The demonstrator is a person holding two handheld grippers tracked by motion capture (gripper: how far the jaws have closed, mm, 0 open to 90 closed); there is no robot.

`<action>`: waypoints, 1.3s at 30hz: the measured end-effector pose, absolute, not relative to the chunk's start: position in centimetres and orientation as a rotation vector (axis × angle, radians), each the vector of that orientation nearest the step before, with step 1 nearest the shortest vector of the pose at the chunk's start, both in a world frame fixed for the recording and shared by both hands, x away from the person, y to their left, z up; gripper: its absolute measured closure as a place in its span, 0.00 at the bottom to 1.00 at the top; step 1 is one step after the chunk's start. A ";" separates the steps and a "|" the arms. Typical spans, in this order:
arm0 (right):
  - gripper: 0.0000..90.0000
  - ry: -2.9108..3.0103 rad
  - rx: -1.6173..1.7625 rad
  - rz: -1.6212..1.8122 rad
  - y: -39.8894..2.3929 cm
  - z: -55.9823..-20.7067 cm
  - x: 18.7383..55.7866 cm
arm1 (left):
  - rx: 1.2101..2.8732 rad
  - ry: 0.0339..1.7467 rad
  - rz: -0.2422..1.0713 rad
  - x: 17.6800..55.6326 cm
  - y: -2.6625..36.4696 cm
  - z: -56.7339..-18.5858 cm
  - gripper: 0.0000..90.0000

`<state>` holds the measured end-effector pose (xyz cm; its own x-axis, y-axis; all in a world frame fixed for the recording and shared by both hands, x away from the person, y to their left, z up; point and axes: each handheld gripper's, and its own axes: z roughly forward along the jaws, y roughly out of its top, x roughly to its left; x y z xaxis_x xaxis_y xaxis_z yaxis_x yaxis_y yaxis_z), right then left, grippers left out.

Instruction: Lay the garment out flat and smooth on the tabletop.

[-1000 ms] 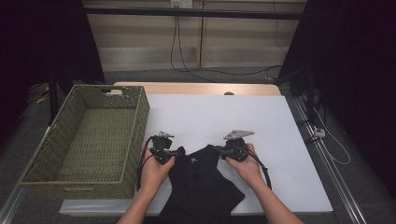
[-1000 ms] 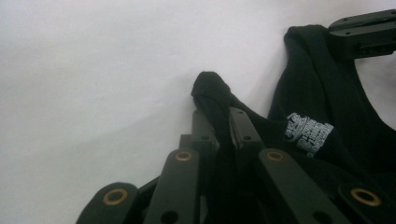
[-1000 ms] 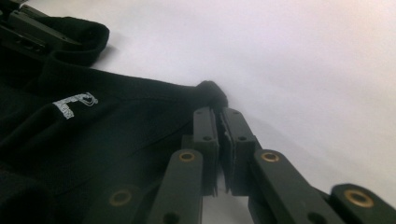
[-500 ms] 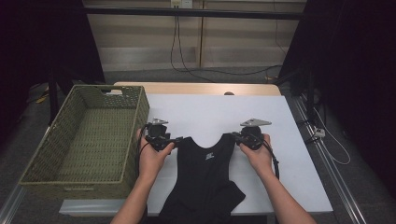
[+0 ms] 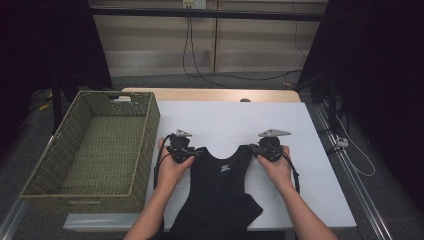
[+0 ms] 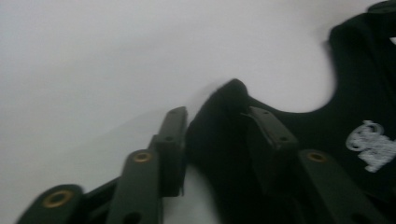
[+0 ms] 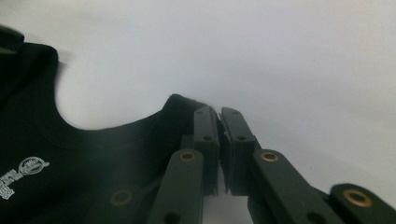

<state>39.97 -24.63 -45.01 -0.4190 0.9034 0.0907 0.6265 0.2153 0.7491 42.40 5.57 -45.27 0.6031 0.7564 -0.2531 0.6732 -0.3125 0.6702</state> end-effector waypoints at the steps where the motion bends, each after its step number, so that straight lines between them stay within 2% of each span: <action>1: 0.95 2.125 1.424 1.046 -24.7 -45.0 39.9 | 2.075 1.119 0.147 42.4 5.4 -45.3 0.78; 3: 0.95 2.119 1.417 1.050 -24.8 -44.7 39.8 | 2.067 1.158 0.106 42.3 5.2 -45.1 0.90; 6: 0.95 2.106 1.410 1.075 -25.1 -44.3 39.7 | 2.123 1.153 0.112 42.4 5.0 -44.5 0.95; 14: 0.96 2.043 1.402 1.145 -26.8 -41.5 39.6 | 2.067 1.151 0.253 43.5 6.5 -40.1 0.96; 25: 0.96 1.942 1.362 1.175 -27.9 -37.4 40.9 | 2.026 1.106 0.353 45.0 6.0 -35.1 0.96; 32: 0.96 1.922 1.343 1.189 -27.5 -36.3 41.8 | 1.999 1.110 0.363 45.5 6.6 -34.1 0.96; 39: 0.96 1.941 1.333 1.186 -26.7 -36.8 42.0 | 1.994 1.121 0.349 45.6 7.0 -34.9 0.96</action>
